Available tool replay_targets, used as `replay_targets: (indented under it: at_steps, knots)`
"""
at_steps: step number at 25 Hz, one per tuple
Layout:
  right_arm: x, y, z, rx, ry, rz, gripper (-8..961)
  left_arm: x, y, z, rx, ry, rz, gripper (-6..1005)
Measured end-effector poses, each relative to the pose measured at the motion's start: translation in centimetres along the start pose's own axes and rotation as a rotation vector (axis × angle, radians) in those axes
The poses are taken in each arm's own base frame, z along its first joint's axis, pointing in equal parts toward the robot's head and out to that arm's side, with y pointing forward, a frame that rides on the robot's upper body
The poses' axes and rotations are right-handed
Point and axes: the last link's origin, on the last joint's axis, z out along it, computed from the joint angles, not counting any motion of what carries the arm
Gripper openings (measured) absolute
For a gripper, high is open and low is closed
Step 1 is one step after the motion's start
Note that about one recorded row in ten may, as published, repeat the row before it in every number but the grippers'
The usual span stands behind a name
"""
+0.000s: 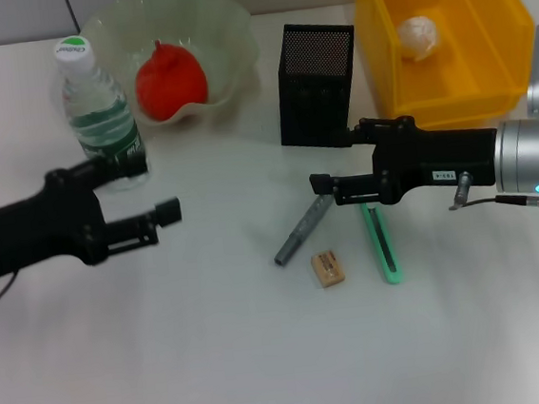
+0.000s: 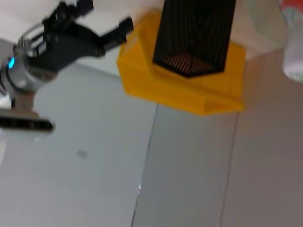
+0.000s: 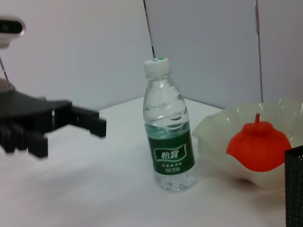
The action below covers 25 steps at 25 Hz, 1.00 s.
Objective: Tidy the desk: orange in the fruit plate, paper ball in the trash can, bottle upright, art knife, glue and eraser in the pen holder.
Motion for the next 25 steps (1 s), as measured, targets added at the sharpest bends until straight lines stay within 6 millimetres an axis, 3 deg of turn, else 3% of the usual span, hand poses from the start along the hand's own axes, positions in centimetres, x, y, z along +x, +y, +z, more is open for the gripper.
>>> replay_targets:
  at_steps: [10,19,25]
  knots:
    - [0.0,0.0,0.0,0.003,0.0,-0.002,794,-1.6,0.1,0.7,0.022,-0.037,-0.003,841]
    - [-0.8,-0.3,0.2,-0.005,-0.004,-0.013,794,-1.8,-0.2,1.3,0.019,-0.078,0.005,841]
    - [-3.2,-0.3,-0.3,-0.078,-0.009,0.033,794,-1.7,-0.3,1.6,0.016,-0.081,0.009,842]
